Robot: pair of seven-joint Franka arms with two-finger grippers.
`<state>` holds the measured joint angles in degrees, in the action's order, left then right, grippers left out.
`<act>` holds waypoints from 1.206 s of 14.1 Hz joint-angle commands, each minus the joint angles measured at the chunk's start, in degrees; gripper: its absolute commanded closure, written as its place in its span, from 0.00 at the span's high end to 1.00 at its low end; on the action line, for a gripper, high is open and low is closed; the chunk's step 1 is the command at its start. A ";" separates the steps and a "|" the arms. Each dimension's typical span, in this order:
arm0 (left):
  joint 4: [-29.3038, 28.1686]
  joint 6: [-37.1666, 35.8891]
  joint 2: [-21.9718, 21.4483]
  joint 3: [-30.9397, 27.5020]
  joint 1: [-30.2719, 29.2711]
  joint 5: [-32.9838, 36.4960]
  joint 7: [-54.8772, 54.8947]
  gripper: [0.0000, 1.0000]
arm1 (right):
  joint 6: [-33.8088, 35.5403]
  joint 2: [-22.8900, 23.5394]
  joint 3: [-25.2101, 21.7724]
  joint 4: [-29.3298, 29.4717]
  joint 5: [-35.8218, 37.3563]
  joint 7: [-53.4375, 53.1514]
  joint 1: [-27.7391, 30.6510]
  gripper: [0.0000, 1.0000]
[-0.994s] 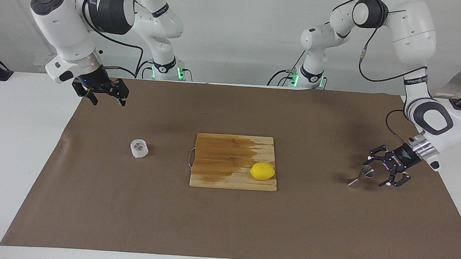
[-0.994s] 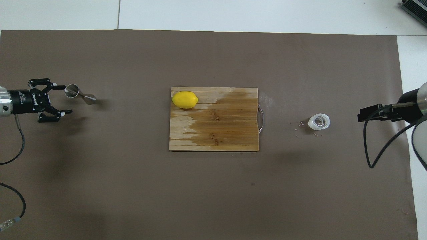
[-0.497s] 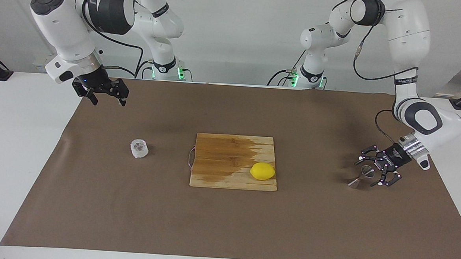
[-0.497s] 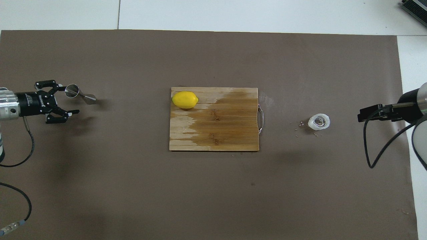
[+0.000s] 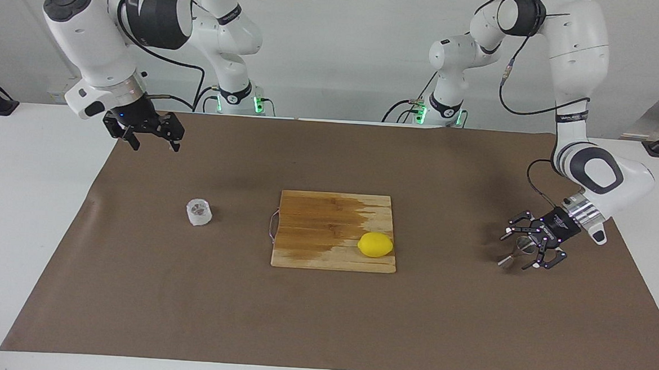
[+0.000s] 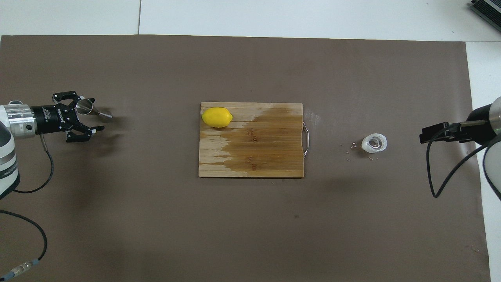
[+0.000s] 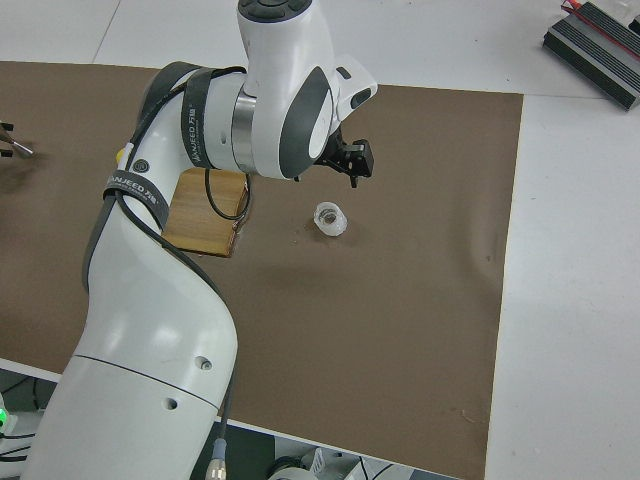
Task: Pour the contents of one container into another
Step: 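Close the left gripper around the small metal cup, then lift the metal cup with the left gripper and carry it over the board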
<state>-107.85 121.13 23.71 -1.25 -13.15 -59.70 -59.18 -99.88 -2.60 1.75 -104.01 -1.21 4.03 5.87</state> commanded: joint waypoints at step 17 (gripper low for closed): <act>-4.57 13.74 -12.55 0.10 22.26 -3.58 -18.47 0.00 | 0.39 -1.18 0.36 -0.94 -0.28 0.54 0.55 1.00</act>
<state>-110.09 129.08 13.42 -0.26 3.57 -62.21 -72.00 -99.88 -2.60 1.75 -104.01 -1.21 4.03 5.87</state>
